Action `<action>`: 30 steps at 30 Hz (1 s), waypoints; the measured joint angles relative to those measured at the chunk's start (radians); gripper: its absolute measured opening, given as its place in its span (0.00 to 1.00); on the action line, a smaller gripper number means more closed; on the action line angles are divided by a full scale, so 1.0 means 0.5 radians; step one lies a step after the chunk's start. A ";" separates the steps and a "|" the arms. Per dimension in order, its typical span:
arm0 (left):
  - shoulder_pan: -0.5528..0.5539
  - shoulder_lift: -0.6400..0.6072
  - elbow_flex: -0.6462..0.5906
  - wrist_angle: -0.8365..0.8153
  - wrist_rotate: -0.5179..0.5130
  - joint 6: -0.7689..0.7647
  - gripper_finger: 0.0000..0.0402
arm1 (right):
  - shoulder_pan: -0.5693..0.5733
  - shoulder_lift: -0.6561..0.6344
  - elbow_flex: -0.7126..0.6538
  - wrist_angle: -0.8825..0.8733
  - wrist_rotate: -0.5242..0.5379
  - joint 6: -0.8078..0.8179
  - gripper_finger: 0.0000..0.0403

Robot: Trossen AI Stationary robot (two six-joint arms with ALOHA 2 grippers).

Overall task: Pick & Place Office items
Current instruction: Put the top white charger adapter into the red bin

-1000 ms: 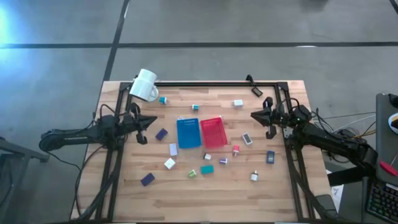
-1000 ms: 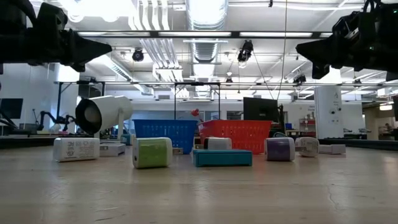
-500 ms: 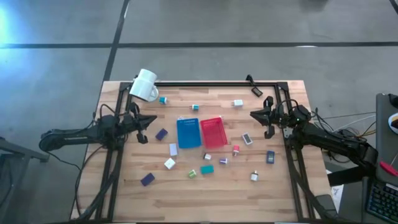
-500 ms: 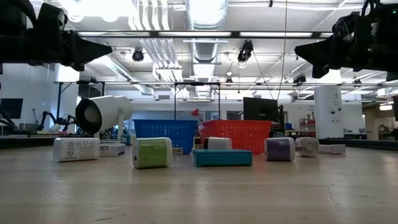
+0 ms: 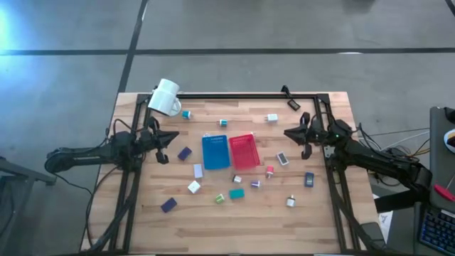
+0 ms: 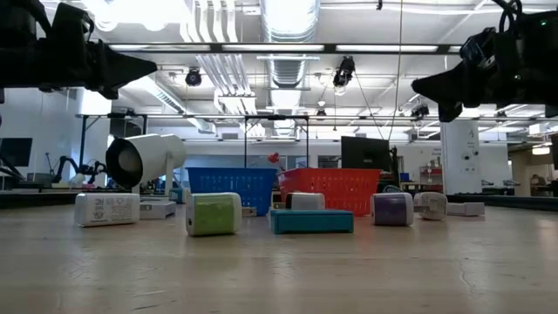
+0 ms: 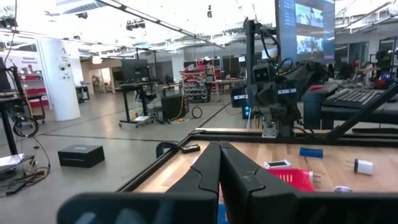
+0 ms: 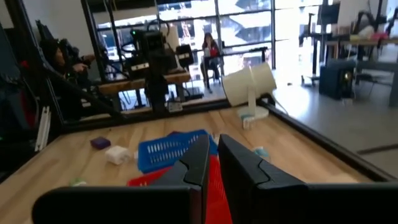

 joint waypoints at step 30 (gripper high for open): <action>-0.001 0.000 0.000 0.014 -0.084 0.036 0.02 | 0.156 0.646 0.951 -1.285 0.561 -0.529 0.08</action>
